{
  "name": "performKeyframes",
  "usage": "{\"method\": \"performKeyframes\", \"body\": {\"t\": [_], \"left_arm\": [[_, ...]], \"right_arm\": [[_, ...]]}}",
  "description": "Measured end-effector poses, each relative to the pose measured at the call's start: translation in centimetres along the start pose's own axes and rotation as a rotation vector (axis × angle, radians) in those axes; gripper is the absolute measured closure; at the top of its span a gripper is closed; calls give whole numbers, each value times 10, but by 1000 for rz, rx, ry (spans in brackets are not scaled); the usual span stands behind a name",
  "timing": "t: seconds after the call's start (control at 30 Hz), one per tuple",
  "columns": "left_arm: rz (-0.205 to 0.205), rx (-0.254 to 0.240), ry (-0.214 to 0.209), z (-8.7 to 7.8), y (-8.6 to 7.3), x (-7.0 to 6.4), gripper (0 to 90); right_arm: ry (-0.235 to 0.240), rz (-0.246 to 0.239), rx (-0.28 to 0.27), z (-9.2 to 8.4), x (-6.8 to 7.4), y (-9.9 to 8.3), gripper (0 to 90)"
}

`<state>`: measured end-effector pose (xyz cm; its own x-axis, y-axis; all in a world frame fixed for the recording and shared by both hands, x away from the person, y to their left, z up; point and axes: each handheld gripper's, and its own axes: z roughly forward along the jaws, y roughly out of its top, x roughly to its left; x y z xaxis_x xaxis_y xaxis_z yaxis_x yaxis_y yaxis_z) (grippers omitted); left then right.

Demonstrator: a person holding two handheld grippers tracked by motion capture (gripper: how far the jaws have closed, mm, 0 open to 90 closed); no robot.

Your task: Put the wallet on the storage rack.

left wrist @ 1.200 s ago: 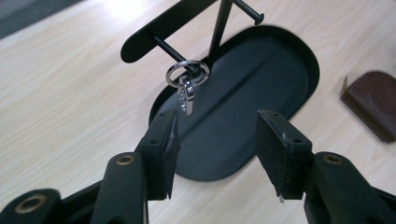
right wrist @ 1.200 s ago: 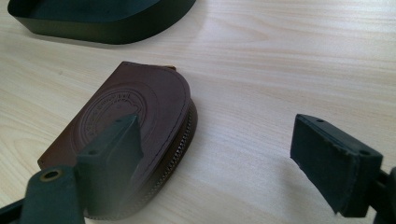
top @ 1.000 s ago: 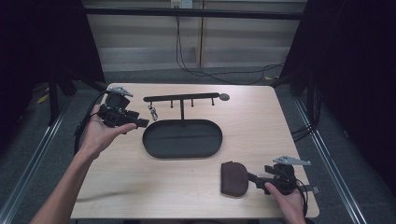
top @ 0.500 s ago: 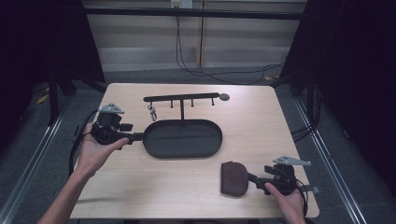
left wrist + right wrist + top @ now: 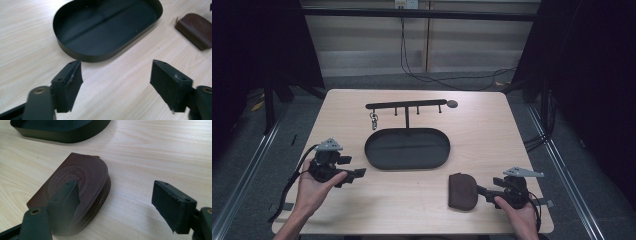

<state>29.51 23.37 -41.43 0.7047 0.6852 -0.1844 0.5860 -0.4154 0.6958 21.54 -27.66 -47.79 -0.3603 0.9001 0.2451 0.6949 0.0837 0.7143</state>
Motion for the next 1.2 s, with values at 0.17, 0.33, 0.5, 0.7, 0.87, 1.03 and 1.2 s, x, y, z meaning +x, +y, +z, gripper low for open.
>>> {"method": "performKeyframes", "body": {"t": [0.17, 0.33, 0.5, 0.7, 0.87, 1.03, 1.2], "left_arm": [[-1, -5, -21, -1, -15, -5, 188], [-19, -27, 2, -5, -32, -11, 189], [-63, -76, 32, -6, -49, -13, 187], [-78, -81, 13, 0, -65, -14, 187], [-85, -75, -41, 8, -72, -15, 187], [-52, -56, -40, 12, -69, -19, 187], [-49, -46, -38, 14, -69, -19, 188]], "right_arm": [[10, 0, 0, -1, 0, 1, 200], [30, -11, 12, -2, 3, 3, 179], [33, -28, 17, -3, 8, 5, 172], [52, -11, 10, -4, 7, 8, 196], [88, -13, 12, -8, 9, 16, 250], [93, -70, 93, -5, 16, 30, 287], [92, -130, 163, 6, 27, 44, 271]]}}
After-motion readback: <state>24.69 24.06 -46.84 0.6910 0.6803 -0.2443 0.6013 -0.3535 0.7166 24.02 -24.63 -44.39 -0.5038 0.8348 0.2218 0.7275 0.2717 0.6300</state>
